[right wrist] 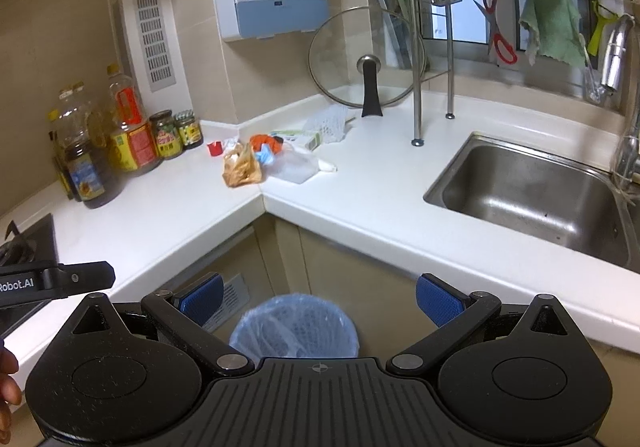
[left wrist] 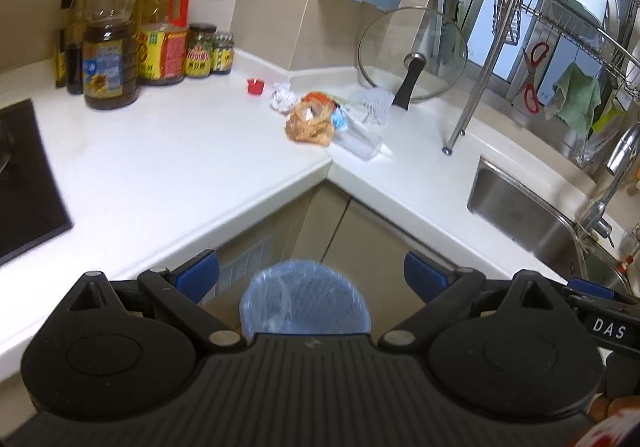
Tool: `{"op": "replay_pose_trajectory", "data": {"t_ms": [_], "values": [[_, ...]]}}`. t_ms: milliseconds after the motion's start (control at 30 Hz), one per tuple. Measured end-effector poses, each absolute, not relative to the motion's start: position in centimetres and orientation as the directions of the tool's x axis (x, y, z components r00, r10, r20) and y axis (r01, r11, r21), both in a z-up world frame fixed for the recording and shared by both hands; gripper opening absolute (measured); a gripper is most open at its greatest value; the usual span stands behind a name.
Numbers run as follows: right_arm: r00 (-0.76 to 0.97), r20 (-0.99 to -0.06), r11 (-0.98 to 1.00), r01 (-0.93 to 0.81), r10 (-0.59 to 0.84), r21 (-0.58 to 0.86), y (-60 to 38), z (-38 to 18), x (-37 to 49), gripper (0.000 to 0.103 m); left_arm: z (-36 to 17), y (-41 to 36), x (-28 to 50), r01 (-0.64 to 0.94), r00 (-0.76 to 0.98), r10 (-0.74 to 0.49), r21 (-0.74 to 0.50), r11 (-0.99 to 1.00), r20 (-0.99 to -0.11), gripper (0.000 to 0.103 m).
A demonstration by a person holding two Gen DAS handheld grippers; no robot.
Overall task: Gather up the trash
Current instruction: 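Reach both tools toward the trash on the counter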
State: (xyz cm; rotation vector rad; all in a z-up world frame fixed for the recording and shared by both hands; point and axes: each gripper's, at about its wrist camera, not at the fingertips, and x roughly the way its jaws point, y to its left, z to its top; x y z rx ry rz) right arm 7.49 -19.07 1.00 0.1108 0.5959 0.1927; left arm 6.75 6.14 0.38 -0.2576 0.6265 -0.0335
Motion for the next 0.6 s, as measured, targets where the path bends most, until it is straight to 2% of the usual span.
{"op": "replay_pose_trajectory", "data": {"t_ms": [267, 600], "values": [[0.803, -0.516, 0.954, -0.250, 0.298, 0.164, -19.8, -0.4, 18.2, 0.102, -0.7, 5.0, 15.3, -0.100, 0.848, -0.021, -0.198, 0.975, -0.530, 0.098], [0.677, -0.538, 0.852, -0.492, 0.503, 0.178, -20.7, -2.6, 34.0, 0.102, -2.5, 2.0, 28.0, -0.203, 0.817, 0.081, -0.153, 0.967, -0.571, 0.092]]}}
